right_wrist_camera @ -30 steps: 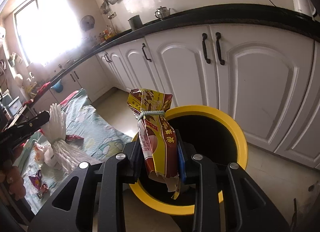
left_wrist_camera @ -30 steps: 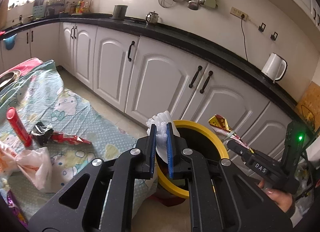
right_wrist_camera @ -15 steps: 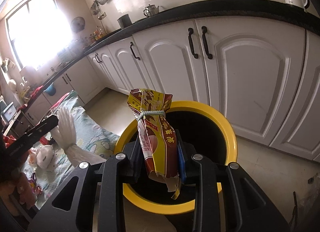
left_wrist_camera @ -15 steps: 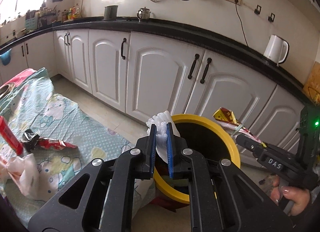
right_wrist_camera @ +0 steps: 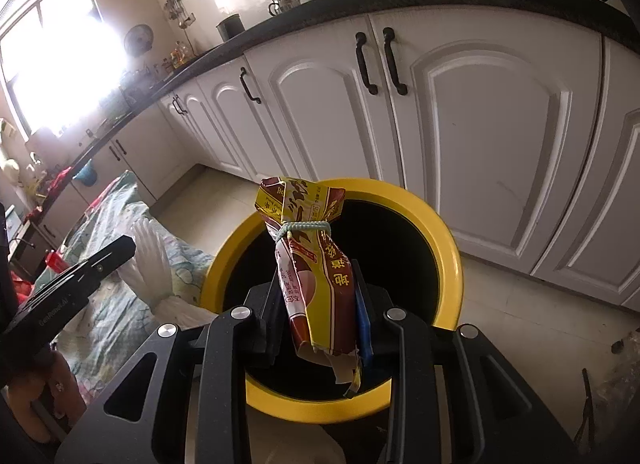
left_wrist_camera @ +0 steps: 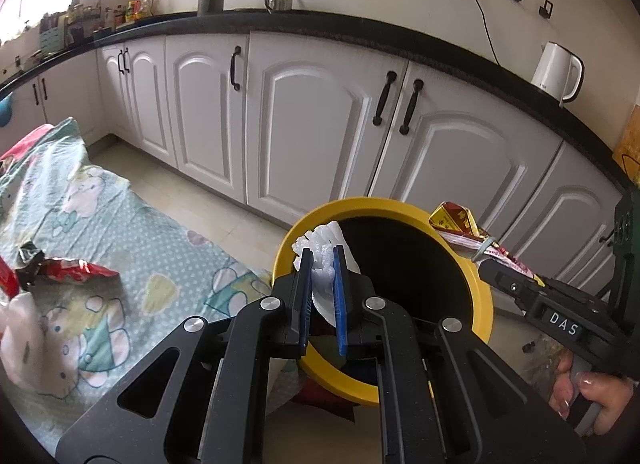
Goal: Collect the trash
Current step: 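Carry the white foam mesh and yellow snack wrapper over the yellow bin, then open the right tool over the bin while the left tool opens too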
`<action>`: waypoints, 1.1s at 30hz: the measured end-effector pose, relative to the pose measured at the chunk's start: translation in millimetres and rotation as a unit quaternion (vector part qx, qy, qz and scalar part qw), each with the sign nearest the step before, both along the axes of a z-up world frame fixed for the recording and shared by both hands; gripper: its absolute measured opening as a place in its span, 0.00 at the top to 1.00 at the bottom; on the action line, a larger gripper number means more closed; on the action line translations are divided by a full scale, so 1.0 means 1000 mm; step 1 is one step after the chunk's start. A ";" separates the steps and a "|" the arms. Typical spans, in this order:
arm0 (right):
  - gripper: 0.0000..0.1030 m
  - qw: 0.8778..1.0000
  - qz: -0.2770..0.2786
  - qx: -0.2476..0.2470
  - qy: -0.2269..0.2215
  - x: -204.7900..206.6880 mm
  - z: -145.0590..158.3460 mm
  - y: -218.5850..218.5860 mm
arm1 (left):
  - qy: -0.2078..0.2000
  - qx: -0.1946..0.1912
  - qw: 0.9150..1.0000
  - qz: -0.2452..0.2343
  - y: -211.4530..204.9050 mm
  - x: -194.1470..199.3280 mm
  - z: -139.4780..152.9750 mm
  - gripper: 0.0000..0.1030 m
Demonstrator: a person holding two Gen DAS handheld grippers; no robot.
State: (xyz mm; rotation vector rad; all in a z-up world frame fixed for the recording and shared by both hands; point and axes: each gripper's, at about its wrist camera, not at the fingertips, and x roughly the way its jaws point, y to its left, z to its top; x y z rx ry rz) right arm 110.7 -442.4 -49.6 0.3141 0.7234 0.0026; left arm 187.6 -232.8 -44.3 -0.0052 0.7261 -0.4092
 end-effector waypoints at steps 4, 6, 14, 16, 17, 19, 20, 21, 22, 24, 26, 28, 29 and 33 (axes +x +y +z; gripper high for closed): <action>0.73 1.000 -0.002 0.002 0.007 0.001 -0.006 -0.002 | 0.011 0.003 1.000 -0.007 -0.005 0.002 -0.008 0.95; 0.72 1.000 -0.003 0.004 0.010 0.001 -0.008 -0.002 | 0.013 0.005 1.000 -0.008 -0.006 0.002 -0.011 0.95; 0.71 1.000 -0.009 0.006 0.015 0.003 -0.013 -0.007 | 0.025 0.005 1.000 -0.014 -0.009 0.004 -0.016 0.95; 0.71 1.000 -0.013 0.008 0.016 0.002 -0.014 -0.008 | 0.028 0.005 0.999 -0.015 -0.011 0.005 -0.016 0.95; 0.71 1.000 -0.014 0.009 0.016 0.002 -0.014 -0.009 | 0.029 0.005 0.999 -0.015 -0.011 0.006 -0.017 0.95; 0.71 1.000 -0.020 0.008 0.014 0.000 -0.014 -0.011 | 0.029 0.005 0.999 -0.016 -0.012 0.007 -0.016 0.95; 0.70 1.000 -0.022 0.009 0.013 0.000 -0.014 -0.012 | 0.029 0.005 0.999 -0.015 -0.012 0.007 -0.016 0.95; 0.67 1.000 -0.024 0.009 0.011 -0.001 -0.013 -0.013 | 0.028 0.004 0.999 -0.015 -0.012 0.007 -0.016 0.93; 0.66 1.000 -0.027 0.009 0.010 -0.002 -0.013 -0.014 | 0.029 0.004 0.999 -0.014 -0.012 0.007 -0.016 0.91; 0.63 0.999 -0.034 0.009 0.005 -0.004 -0.011 -0.016 | 0.029 0.003 0.999 -0.012 -0.011 0.007 -0.016 0.73; 0.58 0.999 -0.040 0.009 0.001 -0.005 -0.009 -0.019 | 0.034 -0.002 0.999 -0.011 -0.009 0.007 -0.016 0.62; 0.54 0.999 -0.047 0.010 -0.004 -0.007 -0.008 -0.021 | 0.036 -0.004 0.999 -0.009 -0.006 0.007 -0.015 0.54; 0.51 0.999 -0.049 0.012 -0.005 -0.007 -0.007 -0.022 | 0.035 -0.005 0.999 -0.005 -0.004 0.006 -0.014 0.47; 0.43 0.998 -0.054 0.013 -0.010 -0.010 -0.004 -0.024 | 0.035 -0.010 0.999 0.004 0.004 0.003 -0.009 0.28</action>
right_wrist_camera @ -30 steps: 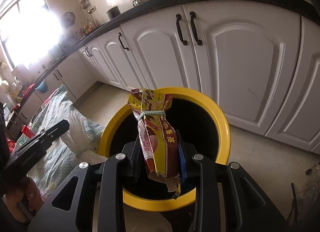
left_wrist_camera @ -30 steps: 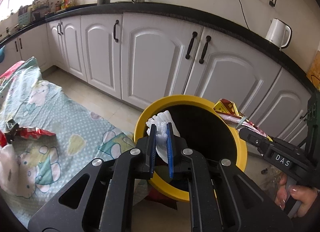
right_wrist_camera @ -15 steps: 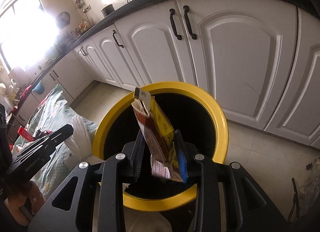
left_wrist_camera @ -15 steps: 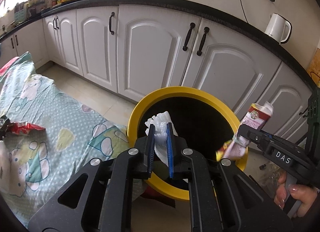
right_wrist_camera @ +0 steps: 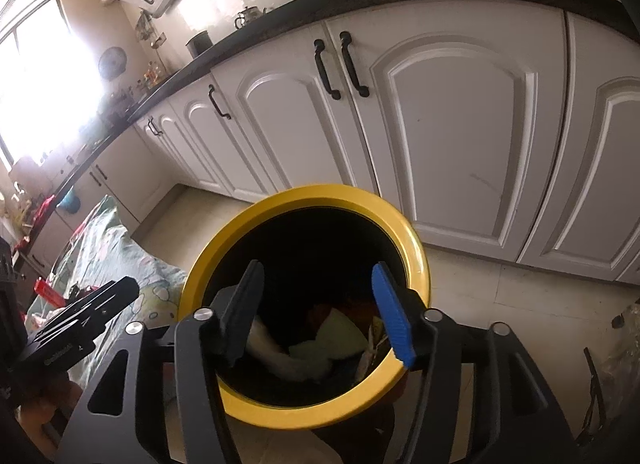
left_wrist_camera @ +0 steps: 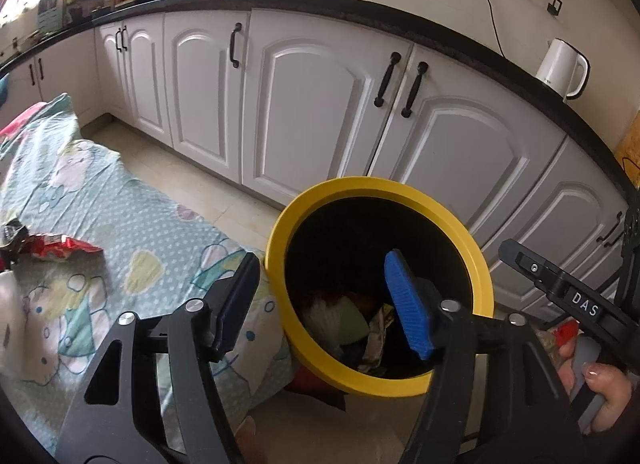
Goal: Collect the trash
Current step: 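Open the right tool over the bin while the left tool opens too, then move both open tools back to the quilt toward the red-capped jar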
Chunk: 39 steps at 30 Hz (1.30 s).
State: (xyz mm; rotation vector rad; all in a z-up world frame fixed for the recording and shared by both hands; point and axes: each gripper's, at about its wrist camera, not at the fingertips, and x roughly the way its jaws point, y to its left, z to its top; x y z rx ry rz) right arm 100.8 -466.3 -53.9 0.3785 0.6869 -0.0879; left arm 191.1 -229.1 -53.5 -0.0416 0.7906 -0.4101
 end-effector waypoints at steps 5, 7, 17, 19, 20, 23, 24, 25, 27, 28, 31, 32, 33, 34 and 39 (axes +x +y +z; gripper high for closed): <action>0.35 1.000 0.002 -0.006 -0.015 -0.004 0.008 0.005 | -0.006 -0.012 1.000 0.015 0.013 -0.004 0.012 0.11; 0.32 1.000 0.003 -0.009 -0.025 -0.006 0.012 0.008 | -0.010 -0.014 1.000 0.021 0.020 -0.006 0.017 0.11; 0.29 0.998 0.032 -0.017 -0.048 -0.010 0.027 0.032 | -0.043 -0.015 0.997 0.060 0.060 -0.024 0.041 0.11; 0.28 0.997 0.041 -0.017 -0.055 -0.010 0.032 0.040 | -0.050 -0.015 0.996 0.068 0.069 -0.027 0.045 0.11; 0.27 0.997 0.046 -0.018 -0.058 -0.011 0.034 0.044 | -0.056 -0.014 0.996 0.074 0.074 -0.029 0.049 0.11; 0.26 0.996 0.061 -0.020 -0.067 -0.011 0.041 0.055 | -0.069 -0.016 0.993 0.090 0.090 -0.035 0.057 0.11; 0.26 0.995 0.066 -0.021 -0.071 -0.012 0.043 0.059 | -0.072 -0.017 0.993 0.094 0.093 -0.036 0.059 0.11; 0.26 0.995 0.070 -0.021 -0.073 -0.012 0.045 0.062 | -0.076 -0.018 0.992 0.098 0.099 -0.038 0.062 0.11; 0.25 0.994 0.079 -0.024 -0.078 -0.012 0.048 0.070 | -0.085 -0.016 0.991 0.107 0.107 -0.041 0.067 0.11; 0.25 0.993 0.085 -0.026 -0.080 -0.012 0.050 0.074 | -0.090 -0.016 0.990 0.112 0.112 -0.043 0.070 0.11; 0.24 0.991 0.097 -0.031 -0.085 -0.012 0.053 0.086 | -0.099 -0.016 0.987 0.124 0.124 -0.047 0.075 0.11; 0.24 0.991 0.101 -0.032 -0.086 -0.012 0.054 0.089 | -0.101 -0.017 0.987 0.127 0.127 -0.048 0.077 0.11; 0.24 0.990 0.106 -0.032 -0.088 -0.011 0.056 0.094 | -0.103 -0.017 0.986 0.130 0.130 -0.049 0.078 0.11; 0.24 0.989 0.110 -0.033 -0.090 -0.012 0.056 0.097 | -0.106 -0.016 0.985 0.134 0.133 -0.050 0.079 0.11; 0.24 0.984 0.140 -0.038 -0.102 -0.017 0.062 0.120 | -0.114 -0.017 0.982 0.148 0.148 -0.055 0.084 0.11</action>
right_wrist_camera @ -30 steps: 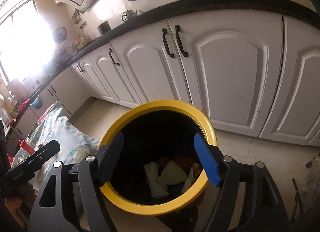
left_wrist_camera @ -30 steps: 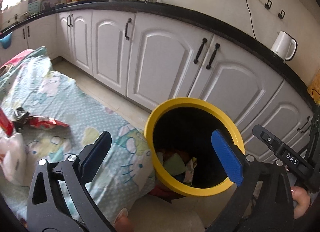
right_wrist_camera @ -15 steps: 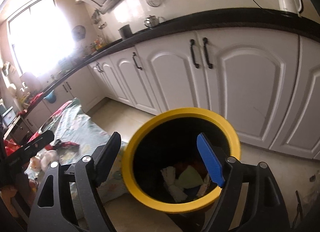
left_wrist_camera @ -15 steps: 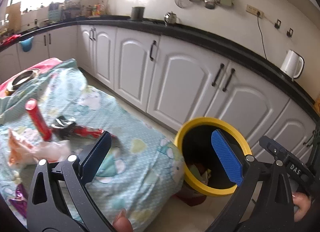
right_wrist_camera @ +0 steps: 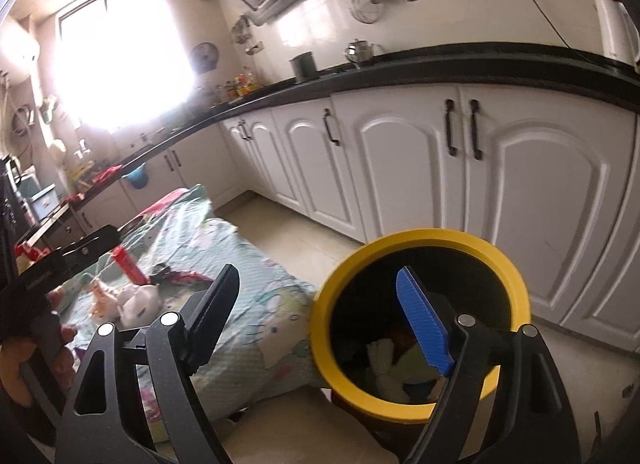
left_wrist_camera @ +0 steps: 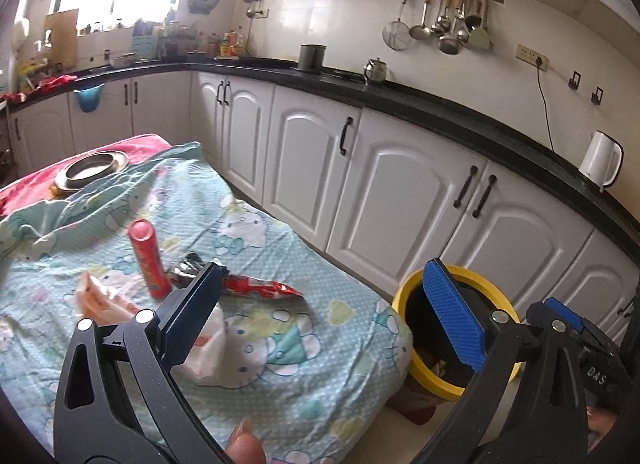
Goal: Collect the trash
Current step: 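Move both open tools back to the quilt toward the red-capped jar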
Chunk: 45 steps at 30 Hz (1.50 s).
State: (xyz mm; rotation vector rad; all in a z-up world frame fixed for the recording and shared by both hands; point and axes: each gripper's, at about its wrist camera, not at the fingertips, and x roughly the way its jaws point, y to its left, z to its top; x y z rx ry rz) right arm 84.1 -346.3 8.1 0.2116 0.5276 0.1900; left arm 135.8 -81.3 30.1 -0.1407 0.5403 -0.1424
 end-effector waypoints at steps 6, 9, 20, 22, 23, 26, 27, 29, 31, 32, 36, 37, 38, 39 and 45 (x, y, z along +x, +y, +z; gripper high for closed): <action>0.21 0.999 0.034 -0.008 -0.003 -0.002 0.002 0.023 | -0.009 0.002 1.000 0.022 0.018 -0.003 0.003 0.11; 0.21 0.998 0.055 -0.014 -0.003 -0.003 0.001 0.038 | -0.011 0.001 0.999 0.036 0.030 -0.004 0.003 0.11; 0.18 0.990 0.136 -0.029 0.009 -0.004 -0.003 0.091 | -0.008 -0.008 0.996 0.092 0.082 -0.001 0.001 0.11; 0.17 0.986 0.161 -0.035 0.013 -0.003 -0.004 0.106 | -0.006 -0.012 0.994 0.106 0.095 0.000 0.000 0.11; 0.16 0.984 0.172 -0.038 0.015 -0.001 -0.003 0.111 | -0.005 -0.013 0.993 0.113 0.102 0.000 0.000 0.11; 0.12 0.979 0.198 -0.048 0.016 0.001 -0.004 0.129 | -0.001 -0.017 0.992 0.128 0.119 0.001 0.000 0.11; 0.12 0.977 0.206 -0.050 0.016 0.002 -0.005 0.134 | 0.001 -0.016 0.991 0.133 0.124 0.002 0.000 0.11; 0.11 0.973 0.223 -0.059 0.019 0.006 -0.007 0.147 | 0.005 -0.016 0.990 0.137 0.133 0.004 0.000 0.11; 0.10 0.969 0.238 -0.064 0.025 0.011 -0.009 0.158 | 0.010 -0.013 0.990 0.137 0.140 0.008 0.001 0.11; 0.10 0.966 0.246 -0.068 0.028 0.014 -0.011 0.165 | 0.014 -0.012 0.991 0.136 0.143 0.011 0.002 0.11; 0.09 0.959 0.268 -0.079 0.036 0.027 -0.017 0.189 | 0.024 0.004 0.992 0.125 0.151 0.022 0.003 0.11; 0.09 0.958 0.273 -0.082 0.040 0.030 -0.019 0.196 | 0.029 0.004 0.992 0.119 0.153 0.026 0.002 0.11; 0.09 0.956 0.278 -0.084 0.041 0.032 -0.021 0.201 | 0.035 0.004 0.993 0.113 0.155 0.030 0.001 0.11; 0.09 0.955 0.283 -0.084 0.042 0.035 -0.023 0.207 | 0.044 0.006 0.993 0.106 0.156 0.036 -0.001 0.11; 0.09 0.949 0.299 -0.082 0.060 0.055 -0.034 0.234 | 0.084 0.016 0.993 0.079 0.156 0.062 -0.019 0.19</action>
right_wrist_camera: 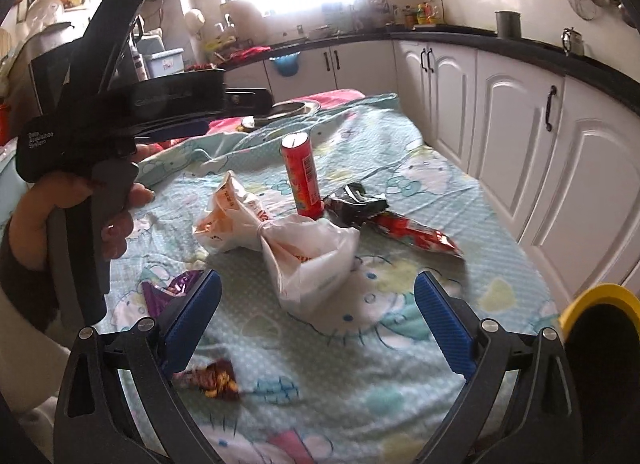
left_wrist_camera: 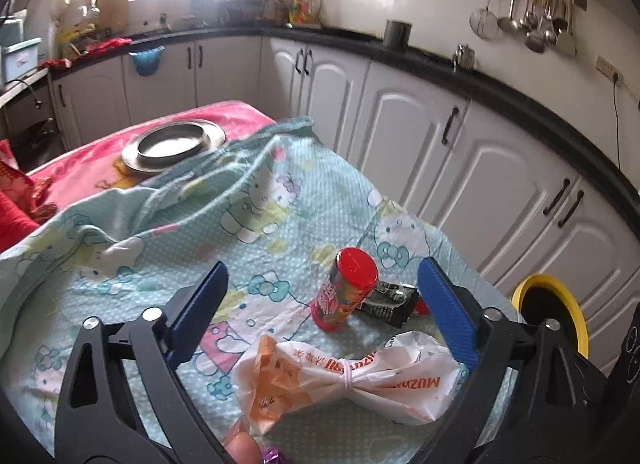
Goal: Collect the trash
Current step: 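Move both open tools back to the quilt toward the red-capped jar, then grasp the red-capped jar with the left tool while the right tool grasps the white plastic bag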
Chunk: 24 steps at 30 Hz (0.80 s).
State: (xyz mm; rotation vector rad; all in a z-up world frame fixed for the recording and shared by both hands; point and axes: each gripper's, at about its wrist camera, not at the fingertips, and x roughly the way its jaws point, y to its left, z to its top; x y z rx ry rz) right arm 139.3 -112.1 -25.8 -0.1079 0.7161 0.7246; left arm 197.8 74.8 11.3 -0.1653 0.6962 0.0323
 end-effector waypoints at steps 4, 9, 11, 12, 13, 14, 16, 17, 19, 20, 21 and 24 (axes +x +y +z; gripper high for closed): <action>0.08 1.000 0.004 -0.002 0.010 0.012 -0.008 0.015 | 0.020 -0.001 1.000 -0.017 -0.004 0.015 -0.009 0.25; 0.08 1.000 0.011 -0.013 0.024 0.021 -0.019 0.028 | 0.041 -0.006 0.999 -0.031 -0.007 0.030 -0.020 0.35; 0.08 0.999 0.012 -0.019 0.029 0.026 -0.024 0.032 | 0.049 -0.012 0.998 -0.034 -0.006 0.035 -0.024 0.38; 0.08 0.999 0.011 -0.020 0.033 0.028 -0.027 0.033 | 0.053 -0.014 0.998 -0.036 -0.005 0.038 -0.025 0.40; 0.08 0.999 0.011 -0.018 0.036 0.029 -0.028 0.034 | 0.057 -0.015 0.998 -0.037 -0.004 0.041 -0.027 0.41; 0.08 0.999 0.011 -0.015 0.040 0.031 -0.030 0.035 | 0.060 -0.018 0.997 -0.037 -0.003 0.042 -0.029 0.44; 0.08 0.999 0.009 -0.009 0.047 0.033 -0.033 0.036 | 0.067 -0.030 0.996 -0.040 -0.001 0.045 -0.032 0.48; 0.08 0.999 0.009 -0.008 0.049 0.034 -0.034 0.036 | 0.070 -0.031 0.996 -0.039 0.000 0.046 -0.034 0.50; 0.09 0.999 0.011 -0.006 0.052 0.036 -0.035 0.038 | 0.073 -0.033 0.996 -0.040 0.001 0.048 -0.036 0.55; 0.09 0.999 0.010 -0.006 0.053 0.037 -0.035 0.039 | 0.075 -0.035 0.996 -0.040 0.001 0.049 -0.037 0.58; 0.09 0.999 0.010 -0.006 0.053 0.036 -0.035 0.039 | 0.076 -0.037 0.996 -0.041 0.001 0.049 -0.037 0.62; 0.10 0.998 0.004 -0.006 0.061 0.040 -0.039 0.040 | 0.080 -0.041 0.995 -0.046 0.000 0.051 -0.040 0.72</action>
